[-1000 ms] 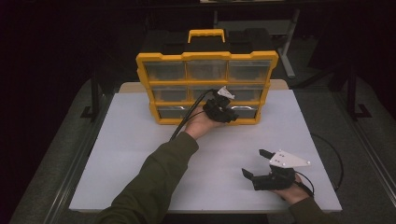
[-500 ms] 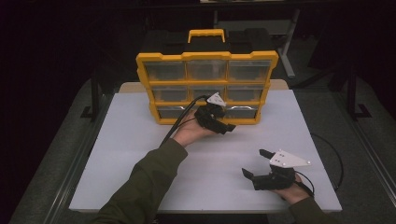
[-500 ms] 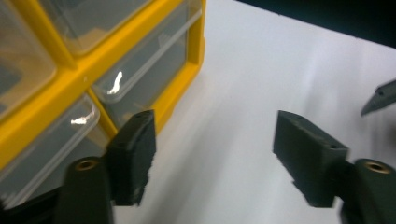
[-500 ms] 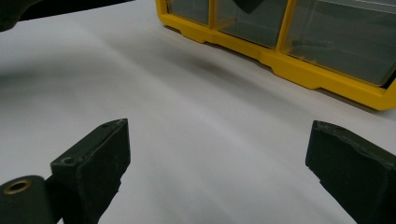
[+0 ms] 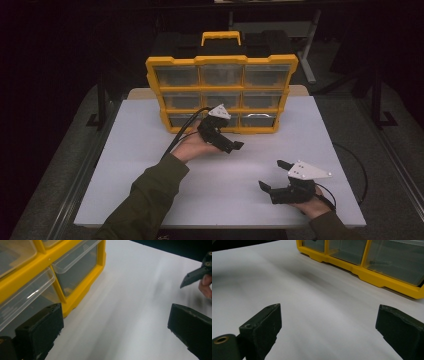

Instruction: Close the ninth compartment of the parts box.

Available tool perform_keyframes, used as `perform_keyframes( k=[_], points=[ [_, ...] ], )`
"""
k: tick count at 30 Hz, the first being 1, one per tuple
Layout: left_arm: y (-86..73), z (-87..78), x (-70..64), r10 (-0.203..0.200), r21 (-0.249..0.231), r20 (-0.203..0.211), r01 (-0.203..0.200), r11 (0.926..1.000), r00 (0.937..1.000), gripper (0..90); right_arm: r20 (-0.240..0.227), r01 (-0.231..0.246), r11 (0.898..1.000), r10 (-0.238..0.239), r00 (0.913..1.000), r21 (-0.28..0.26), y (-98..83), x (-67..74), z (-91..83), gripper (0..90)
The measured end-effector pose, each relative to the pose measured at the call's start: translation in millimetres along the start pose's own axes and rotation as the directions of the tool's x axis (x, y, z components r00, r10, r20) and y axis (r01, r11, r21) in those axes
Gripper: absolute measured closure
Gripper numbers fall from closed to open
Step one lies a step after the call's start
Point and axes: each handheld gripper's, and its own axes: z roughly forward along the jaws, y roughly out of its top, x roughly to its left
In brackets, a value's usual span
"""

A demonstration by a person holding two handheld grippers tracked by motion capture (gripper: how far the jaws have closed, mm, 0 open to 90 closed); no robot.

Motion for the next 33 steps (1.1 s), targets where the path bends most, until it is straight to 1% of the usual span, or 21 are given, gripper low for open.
perform_keyframes(
  k=[5, 8, 9, 10, 11, 13, 14, 15, 17, 19, 22, 26, 27, 29, 30, 31, 32, 33],
  points=[
    [-7.1, -10.8, -2.4, 0.005, -0.009, -0.018, -0.005, 0.9999, 0.9998, 0.0, 0.002, -0.001, 1.000, 0.001, 1.0000, -0.002, -0.1, 0.0, 0.1, 5.7],
    [-13.1, -18.5, -3.9, -0.004, -0.025, -0.033, 0.003, 0.9997, 0.9995, 0.0, 0.001, -0.002, 1.000, 0.002, 1.0000, -0.001, -0.2, 0.2, 0.3, 5.7],
    [-14.8, -19.9, -4.6, -0.017, -0.035, -0.034, 0.015, 0.9993, 0.9993, 0.0, 0.001, -0.003, 1.000, 0.003, 1.0000, -0.002, -0.3, 0.2, 0.4, 5.7],
    [-16.8, -22.0, -4.8, -0.019, -0.039, -0.037, 0.017, 0.9991, 0.9991, 0.0, 0.001, -0.003, 1.000, 0.003, 1.0000, -0.002, -0.3, 0.2, 0.4, 5.7],
    [-19.2, -24.9, -4.3, -0.006, -0.037, -0.044, 0.005, 0.9993, 0.9990, 0.0, 0.001, 0.000, 1.000, 0.000, 1.0000, -0.002, -0.4, -0.1, 0.6, 5.7],
    [-23.0, -29.0, -5.1, -0.012, -0.046, -0.054, 0.010, 0.9989, 0.9985, 0.0, 0.003, 0.006, 1.000, -0.006, 1.0000, -0.005, -0.4, -0.5, 0.9, 5.7],
    [-25.0, -31.1, -4.5, -0.006, -0.042, -0.057, 0.003, 0.9991, 0.9983, 0.0, 0.002, 0.003, 1.000, -0.003, 1.0000, 0.000, -0.5, -0.2, 0.8, 5.7],
    [-26.8, -32.9, -4.8, -0.013, -0.046, -0.063, 0.010, 0.9989, 0.9979, 0.0, 0.003, 0.004, 1.000, -0.004, 1.0000, -0.001, -0.5, -0.3, 0.9, 5.7],
    [-30.6, -37.2, -3.8, -0.002, -0.045, -0.070, -0.001, 0.9990, 0.9975, 0.0, 0.003, 0.004, 1.000, -0.004, 1.0000, 0.000, -0.5, -0.3, 1.0, 5.7],
    [-34.0, -41.6, -4.5, 0.000, -0.047, -0.081, -0.004, 0.9989, 0.9967, 0.0, 0.004, 0.005, 1.000, -0.005, 1.0000, 0.000, -0.6, -0.5, 1.0, 5.7],
    [-39.4, -47.4, -5.6, -0.003, -0.061, -0.083, -0.002, 0.9981, 0.9965, 0.0, 0.005, 0.003, 1.000, -0.003, 1.0000, 0.001, -0.6, -0.6, 1.2, 5.6],
    [-50.8, -55.7, -7.0, 0.001, -0.056, -0.095, -0.007, 0.9984, 0.9955, 0.0, 0.004, 0.005, 1.000, -0.005, 1.0000, 0.001, -0.6, -0.5, 1.1, 5.6],
    [-53.6, -58.6, -6.2, 0.020, -0.041, -0.100, -0.024, 0.9989, 0.9948, 0.0, 0.005, 0.006, 1.000, -0.006, 1.0000, 0.000, -0.6, -0.5, 1.0, 5.6],
    [-58.7, -61.4, -7.2, 0.014, -0.041, -0.105, -0.018, 0.9990, 0.9943, 0.0, 0.006, 0.005, 1.000, -0.005, 1.0000, 0.001, -0.5, -0.5, 1.1, 5.6],
    [-62.2, -64.0, -7.7, 0.020, -0.047, -0.109, -0.025, 0.9986, 0.9938, 0.0, 0.007, 0.013, 1.000, -0.013, 0.9999, -0.003, -0.5, -1.1, 1.4, 5.6],
    [-64.9, -65.8, -8.3, 0.012, -0.053, -0.108, -0.017, 0.9984, 0.9941, 0.0, 0.005, 0.011, 1.000, -0.011, 0.9999, -0.002, -0.4, -0.8, 1.6, 5.6],
    [-67.5, -67.8, -8.6, 0.015, -0.054, -0.112, -0.021, 0.9983, 0.9936, 0.0, 0.006, 0.011, 1.000, -0.011, 0.9999, -0.001, -0.4, -0.7, 1.7, 5.6],
    [-70.4, -69.7, -9.7, 0.006, -0.057, -0.114, -0.012, 0.9983, 0.9934, 0.0, 0.006, 0.015, 1.000, -0.015, 0.9999, -0.003, -0.4, -0.7, 2.0, 5.6]
  ],
)
